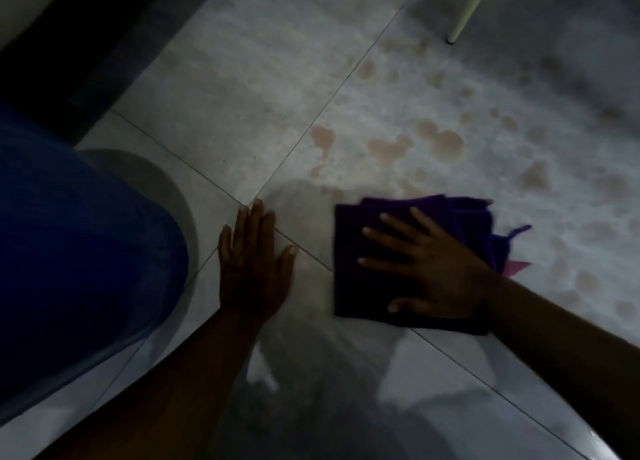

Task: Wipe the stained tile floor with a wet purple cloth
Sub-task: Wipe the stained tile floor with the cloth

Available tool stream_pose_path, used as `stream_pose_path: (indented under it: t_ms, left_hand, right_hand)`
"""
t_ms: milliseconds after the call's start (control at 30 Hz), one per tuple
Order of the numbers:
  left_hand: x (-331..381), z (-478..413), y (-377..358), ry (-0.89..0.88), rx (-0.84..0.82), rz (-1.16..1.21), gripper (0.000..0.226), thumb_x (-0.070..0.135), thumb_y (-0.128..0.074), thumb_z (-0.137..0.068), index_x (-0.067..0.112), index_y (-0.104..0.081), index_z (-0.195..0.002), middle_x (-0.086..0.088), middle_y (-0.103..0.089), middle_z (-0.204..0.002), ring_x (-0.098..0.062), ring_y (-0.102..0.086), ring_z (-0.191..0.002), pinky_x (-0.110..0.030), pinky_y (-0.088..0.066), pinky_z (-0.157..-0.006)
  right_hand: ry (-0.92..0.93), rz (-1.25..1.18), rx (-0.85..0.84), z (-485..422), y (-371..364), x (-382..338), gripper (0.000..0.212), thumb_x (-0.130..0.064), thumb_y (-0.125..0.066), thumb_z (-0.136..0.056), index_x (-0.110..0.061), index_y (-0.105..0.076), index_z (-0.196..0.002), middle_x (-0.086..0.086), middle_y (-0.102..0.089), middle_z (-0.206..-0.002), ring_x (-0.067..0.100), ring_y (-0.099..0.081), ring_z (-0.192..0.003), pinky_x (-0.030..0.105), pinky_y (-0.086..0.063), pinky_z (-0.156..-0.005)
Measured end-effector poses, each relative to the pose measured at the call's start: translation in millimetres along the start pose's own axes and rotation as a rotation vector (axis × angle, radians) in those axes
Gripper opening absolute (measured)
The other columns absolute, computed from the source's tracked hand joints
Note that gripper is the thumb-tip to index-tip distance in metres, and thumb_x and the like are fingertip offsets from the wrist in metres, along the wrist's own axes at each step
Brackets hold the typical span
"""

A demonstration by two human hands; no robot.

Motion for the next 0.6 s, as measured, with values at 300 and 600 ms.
stream_pose_path:
  t_ms: [300,600]
  left_hand:
    - [4.0,-0.3,0.4,0.001,0.044,-0.065,0.067,0.052,-0.036,-0.098,0.012,-0.032,-0.152,-0.015,-0.027,-0.164,-0.033,-0.021,-0.153,-0.059,-0.024,-0.120]
    - [-32.2,20.2,19.3,0.380,0.354,0.110,0.065,0.050,-0.034,-0.103,0.007,-0.035,-0.151,-0.016,-0.030,-0.163,-0.030,-0.028,-0.152,-0.050,-0.026,-0.122]
  right_hand:
    - [-0.498,0.010,-0.029,-90.7,39.8,130.8,0.087,-0.087,-0.011,-0.082,-0.045,-0.004,-0.157,0.003,0.004,-0.170,0.039,0.011,-0.154,0.076,0.003,-0.114]
    - [-0.151,0.055,-0.059,-295.8,42.6,1.8,0.082,-0.085,-0.014,-0.085,-0.047,-0.001,-0.157,-0.001,0.012,-0.169,0.037,0.017,-0.153,0.073,0.008,-0.115]
Point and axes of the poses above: each hand's wrist, its own z-axis away from the middle knuckle, its own y-axis out of the back of the hand, x = y × z, the point moved 8 cm from there along -z, towards the middle knuckle
